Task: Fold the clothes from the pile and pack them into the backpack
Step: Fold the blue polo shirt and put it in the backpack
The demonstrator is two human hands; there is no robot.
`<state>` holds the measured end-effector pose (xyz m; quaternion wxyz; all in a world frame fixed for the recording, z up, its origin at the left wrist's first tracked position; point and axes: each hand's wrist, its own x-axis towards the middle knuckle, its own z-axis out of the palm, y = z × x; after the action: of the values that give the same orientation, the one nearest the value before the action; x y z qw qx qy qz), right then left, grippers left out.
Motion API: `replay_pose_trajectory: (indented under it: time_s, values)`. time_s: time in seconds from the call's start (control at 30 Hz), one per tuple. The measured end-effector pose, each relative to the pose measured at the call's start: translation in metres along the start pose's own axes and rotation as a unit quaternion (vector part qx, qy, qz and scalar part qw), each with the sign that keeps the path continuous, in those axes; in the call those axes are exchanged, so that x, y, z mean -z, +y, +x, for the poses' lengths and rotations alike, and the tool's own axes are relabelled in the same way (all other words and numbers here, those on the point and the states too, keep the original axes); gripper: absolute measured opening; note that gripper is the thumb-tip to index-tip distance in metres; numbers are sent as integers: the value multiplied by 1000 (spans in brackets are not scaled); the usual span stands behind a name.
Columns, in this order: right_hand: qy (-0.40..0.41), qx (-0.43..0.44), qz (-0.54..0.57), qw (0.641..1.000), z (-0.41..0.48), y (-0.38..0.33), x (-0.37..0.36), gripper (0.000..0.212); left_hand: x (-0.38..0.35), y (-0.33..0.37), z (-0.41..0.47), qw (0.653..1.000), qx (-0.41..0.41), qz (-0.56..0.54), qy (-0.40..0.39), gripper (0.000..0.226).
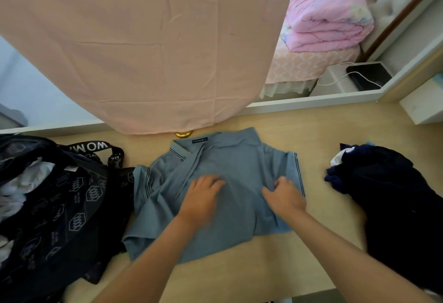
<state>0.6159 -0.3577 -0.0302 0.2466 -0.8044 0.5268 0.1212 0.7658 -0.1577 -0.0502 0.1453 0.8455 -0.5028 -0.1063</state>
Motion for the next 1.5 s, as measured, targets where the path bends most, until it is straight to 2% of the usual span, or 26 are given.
replay_pose_trajectory:
  time_s: [0.07,0.13,0.2,0.23,0.3,0.33,0.37,0.4,0.43,0.5,0.53,0.6,0.63,0.67,0.73,0.77,0.83,0.9,0.97,1.0,1.1,1.2,1.23,1.3,1.37,1.5]
  values:
    - [-15,8,-104,994,-14,16,-12,45,-20,7,-29,999,-28,-14,-20,44]
    - [32,39,-119,992,-19,30,-20,32,-30,15,-48,998,-42,-32,-43,51]
    - [95,68,-10,993,-23,35,-24,19,-37,20,-62,995,-55,-22,-85,67]
    - [110,69,82,988,-26,35,-23,22,-41,20,-68,991,-57,-9,-117,73]
    - [122,33,243,962,-31,34,-17,31,-48,18,-77,988,-63,39,-137,71]
    - [131,19,271,953,-32,35,-13,32,-50,17,-80,986,-62,61,-140,64]
    - [134,17,260,956,-32,37,-7,33,-51,17,-82,985,-56,82,-140,58]
    - [137,30,202,969,-30,43,-3,32,-52,17,-85,985,-55,93,-132,54]
    - [136,55,113,983,-28,49,0,29,-53,18,-87,984,-66,100,-130,52]
    - [153,107,-47,981,-25,59,6,10,-55,18,-95,982,-96,101,-125,52]
    - [174,125,-105,971,-23,63,5,15,-53,20,-99,983,-102,86,-130,52]
    - [183,140,-219,948,-26,62,-5,59,-49,24,-104,990,-77,39,-116,49]
    - [181,152,-252,939,-31,59,-12,73,-46,27,-107,994,-58,18,-90,45]
    - [170,189,-265,930,-37,53,-20,79,-44,29,-111,998,-38,6,-51,41]
    - [121,322,-241,907,-52,41,-38,76,-37,28,-122,999,9,11,36,39]
    - [73,379,-211,898,-61,34,-45,72,-33,26,-129,997,37,21,68,37]
    - [-36,438,-173,881,-76,21,-58,70,-23,19,-149,985,129,36,112,31]
    - [-126,425,-201,874,-89,11,-67,73,-15,9,-173,956,258,28,135,31]
    - [-139,415,-220,872,-93,8,-68,72,-12,-3,-193,927,353,-25,122,52]
    - [-132,415,-211,875,-93,8,-67,68,-13,-7,-200,920,367,-71,117,63]
    - [-113,404,-196,886,-93,14,-59,56,-6,-8,-207,895,370,-210,133,65]
    - [-101,392,-199,893,-97,19,-53,39,0,0,-206,889,381,-219,130,47]
    - [-101,388,-200,894,-98,21,-52,31,2,3,-206,890,393,-207,102,36]
    - [-98,378,-207,897,-99,23,-50,23,10,8,-206,892,422,-161,-3,12]
    - [-97,358,-246,895,-99,21,-46,24,13,8,-205,894,429,-124,-42,22]
    - [-123,332,-407,842,-100,-5,-34,35,25,-3,-184,916,363,-117,125,11]
